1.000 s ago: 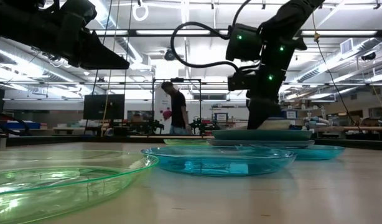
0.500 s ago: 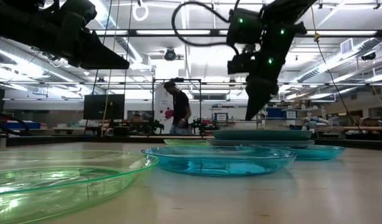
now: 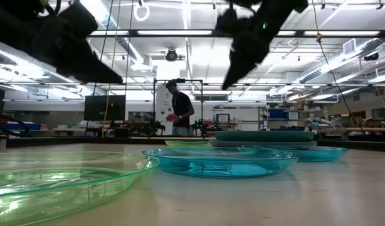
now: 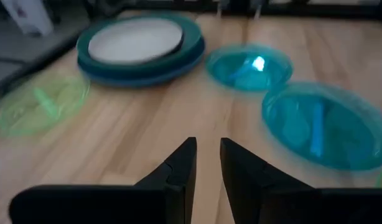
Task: Stack plastic plates
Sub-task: Stack the right light blue plate on top of the white plate
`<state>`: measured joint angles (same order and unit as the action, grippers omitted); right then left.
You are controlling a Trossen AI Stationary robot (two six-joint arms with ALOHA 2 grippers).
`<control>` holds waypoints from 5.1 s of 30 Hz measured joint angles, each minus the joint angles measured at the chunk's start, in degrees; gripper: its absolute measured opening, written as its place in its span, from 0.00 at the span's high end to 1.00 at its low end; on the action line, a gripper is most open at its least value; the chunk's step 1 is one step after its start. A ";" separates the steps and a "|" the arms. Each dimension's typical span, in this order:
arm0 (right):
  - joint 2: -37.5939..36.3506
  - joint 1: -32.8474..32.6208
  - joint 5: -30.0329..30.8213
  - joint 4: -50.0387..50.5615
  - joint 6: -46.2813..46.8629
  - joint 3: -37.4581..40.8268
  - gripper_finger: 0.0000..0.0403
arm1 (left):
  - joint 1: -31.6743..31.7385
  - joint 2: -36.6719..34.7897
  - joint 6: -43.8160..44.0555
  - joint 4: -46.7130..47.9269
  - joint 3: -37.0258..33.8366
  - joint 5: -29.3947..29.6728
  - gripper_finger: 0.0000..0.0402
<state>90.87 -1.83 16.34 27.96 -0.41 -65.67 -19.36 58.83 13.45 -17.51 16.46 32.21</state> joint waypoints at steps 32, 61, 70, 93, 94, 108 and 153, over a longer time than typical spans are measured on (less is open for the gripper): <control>8.46 -17.77 -0.92 -0.38 5.72 -5.29 0.71 | 3.47 0.02 -9.45 1.35 0.03 -1.21 0.80; 8.39 -26.42 3.62 13.08 26.28 -0.06 0.72 | 9.30 0.02 -24.03 -7.90 0.03 -1.31 0.80; 9.77 -31.37 8.94 13.48 30.18 3.32 0.74 | 10.21 0.02 -23.12 -8.95 0.03 -1.31 0.80; 14.84 -32.56 6.90 14.72 30.28 6.39 0.73 | 12.18 0.02 -20.10 -7.82 0.03 -1.31 0.80; 14.82 -32.56 6.90 14.73 30.47 6.47 0.74 | 12.18 0.02 -20.10 -7.79 0.03 -1.31 0.80; 14.90 -32.49 5.60 17.45 28.71 5.95 0.93 | 12.18 0.02 -20.13 -7.42 0.03 -1.31 0.80; 14.75 -15.29 24.30 40.11 12.07 -7.44 0.97 | 12.01 0.04 -13.90 -3.75 0.03 -4.68 0.80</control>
<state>105.62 -17.12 40.64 68.07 11.66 -73.12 -7.35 58.87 -0.45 -21.26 16.49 27.53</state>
